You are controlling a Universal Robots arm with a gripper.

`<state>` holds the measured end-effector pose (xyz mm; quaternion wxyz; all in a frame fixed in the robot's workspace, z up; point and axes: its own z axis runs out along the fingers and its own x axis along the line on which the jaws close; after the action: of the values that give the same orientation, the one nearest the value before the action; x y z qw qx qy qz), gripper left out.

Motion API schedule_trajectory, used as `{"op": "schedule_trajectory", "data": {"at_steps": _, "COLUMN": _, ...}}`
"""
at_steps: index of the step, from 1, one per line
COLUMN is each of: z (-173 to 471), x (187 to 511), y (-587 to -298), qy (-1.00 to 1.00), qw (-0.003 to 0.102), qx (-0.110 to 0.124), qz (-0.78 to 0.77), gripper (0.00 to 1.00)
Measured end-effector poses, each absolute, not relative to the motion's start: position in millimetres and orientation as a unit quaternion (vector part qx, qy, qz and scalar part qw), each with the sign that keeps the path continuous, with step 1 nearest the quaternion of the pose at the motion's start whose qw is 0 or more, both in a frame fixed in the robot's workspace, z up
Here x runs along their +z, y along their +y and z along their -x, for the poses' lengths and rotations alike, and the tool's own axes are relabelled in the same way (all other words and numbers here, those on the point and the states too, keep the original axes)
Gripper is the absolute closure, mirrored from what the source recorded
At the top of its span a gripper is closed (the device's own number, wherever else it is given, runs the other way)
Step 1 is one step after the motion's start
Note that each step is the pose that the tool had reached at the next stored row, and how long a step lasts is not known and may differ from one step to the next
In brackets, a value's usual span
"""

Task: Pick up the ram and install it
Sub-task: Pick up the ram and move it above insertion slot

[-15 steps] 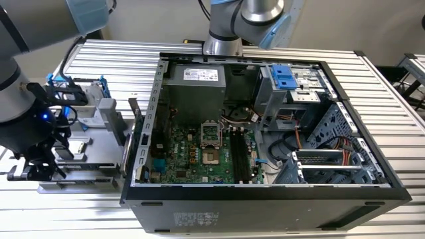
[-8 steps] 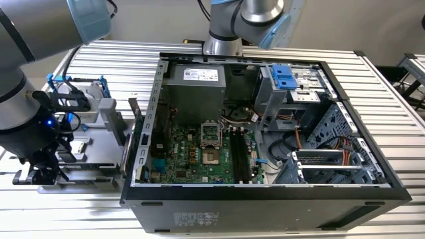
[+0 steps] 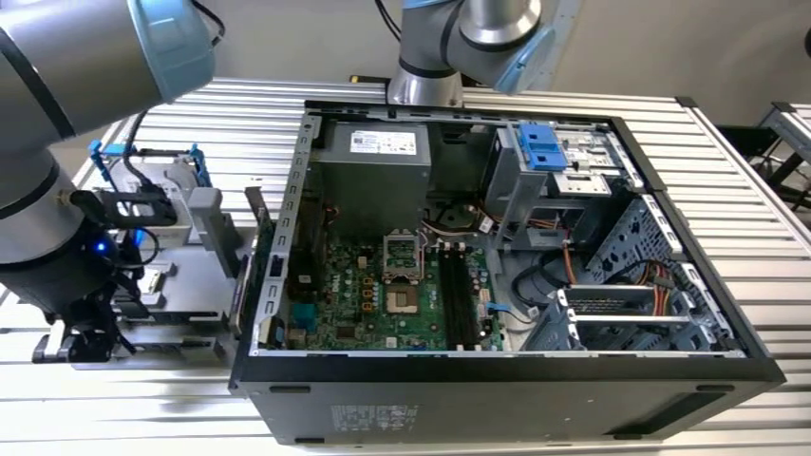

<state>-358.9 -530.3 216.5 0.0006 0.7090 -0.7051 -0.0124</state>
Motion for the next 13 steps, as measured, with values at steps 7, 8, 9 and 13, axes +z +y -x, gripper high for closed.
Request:
{"op": "schedule_trajectory", "data": {"at_steps": 7, "z": 359, "x": 204, "y": -531, "qy": -0.705, "qw": 0.001, "qx": -0.012, "qz": -0.709, "gripper": 0.00}}
{"op": "schedule_trajectory", "data": {"at_steps": 8, "z": 359, "x": 202, "y": -531, "qy": -0.705, "qw": 0.001, "qx": -0.012, "qz": -0.709, "gripper": 0.00}}
{"op": "schedule_trajectory", "data": {"at_steps": 9, "z": 359, "x": 201, "y": -531, "qy": -0.705, "qw": 0.001, "qx": -0.012, "qz": -0.709, "gripper": 0.00}}
{"op": "schedule_trajectory", "data": {"at_steps": 13, "z": 360, "x": 196, "y": -531, "qy": -0.706, "qw": 0.001, "qx": -0.012, "qz": -0.708, "gripper": 0.00}}
